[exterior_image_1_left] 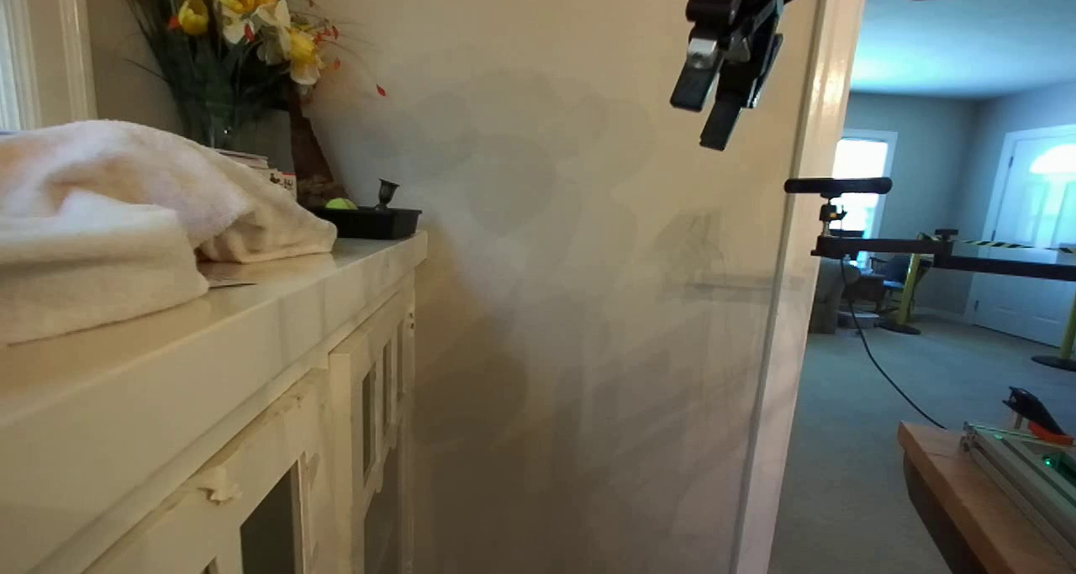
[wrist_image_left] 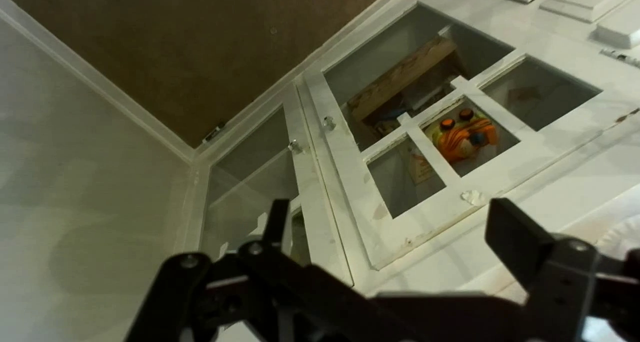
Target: Open the right side of the bottom cabinet drawer
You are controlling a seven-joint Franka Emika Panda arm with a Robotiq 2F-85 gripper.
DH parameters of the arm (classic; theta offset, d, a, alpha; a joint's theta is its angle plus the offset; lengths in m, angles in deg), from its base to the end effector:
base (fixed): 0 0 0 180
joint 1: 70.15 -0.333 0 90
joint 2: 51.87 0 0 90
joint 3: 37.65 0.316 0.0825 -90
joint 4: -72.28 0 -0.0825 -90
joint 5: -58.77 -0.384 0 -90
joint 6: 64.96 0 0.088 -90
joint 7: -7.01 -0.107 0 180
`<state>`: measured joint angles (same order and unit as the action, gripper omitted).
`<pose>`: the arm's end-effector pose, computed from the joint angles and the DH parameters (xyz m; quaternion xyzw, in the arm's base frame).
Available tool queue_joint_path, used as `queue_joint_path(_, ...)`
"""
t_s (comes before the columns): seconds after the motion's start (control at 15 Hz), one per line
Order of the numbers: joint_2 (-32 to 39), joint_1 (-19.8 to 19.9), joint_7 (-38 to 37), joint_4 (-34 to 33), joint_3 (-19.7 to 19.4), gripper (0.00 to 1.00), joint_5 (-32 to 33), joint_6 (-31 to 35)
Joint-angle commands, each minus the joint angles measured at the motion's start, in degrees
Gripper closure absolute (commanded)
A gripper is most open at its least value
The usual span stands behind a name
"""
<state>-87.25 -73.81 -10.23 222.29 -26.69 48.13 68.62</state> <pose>0.3736 0.1032 0.4764 -0.9830 0.0830 -0.1511 0.0633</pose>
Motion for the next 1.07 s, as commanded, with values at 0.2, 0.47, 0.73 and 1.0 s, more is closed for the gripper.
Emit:
queue_joint_path(0.2,7.3,5.6,-0.9,4.4,0.4,0.00,7.1,15.3)
queue_joint_path(0.47,9.5,5.9,-0.4,4.1,-0.8,0.00,9.1,15.6)
queue_joint_path(0.73,10.9,5.7,-0.4,3.8,-1.2,0.00,9.3,15.9)
queue_joint_path(1.0,10.4,5.7,-0.4,3.8,-1.2,0.00,9.3,15.9)
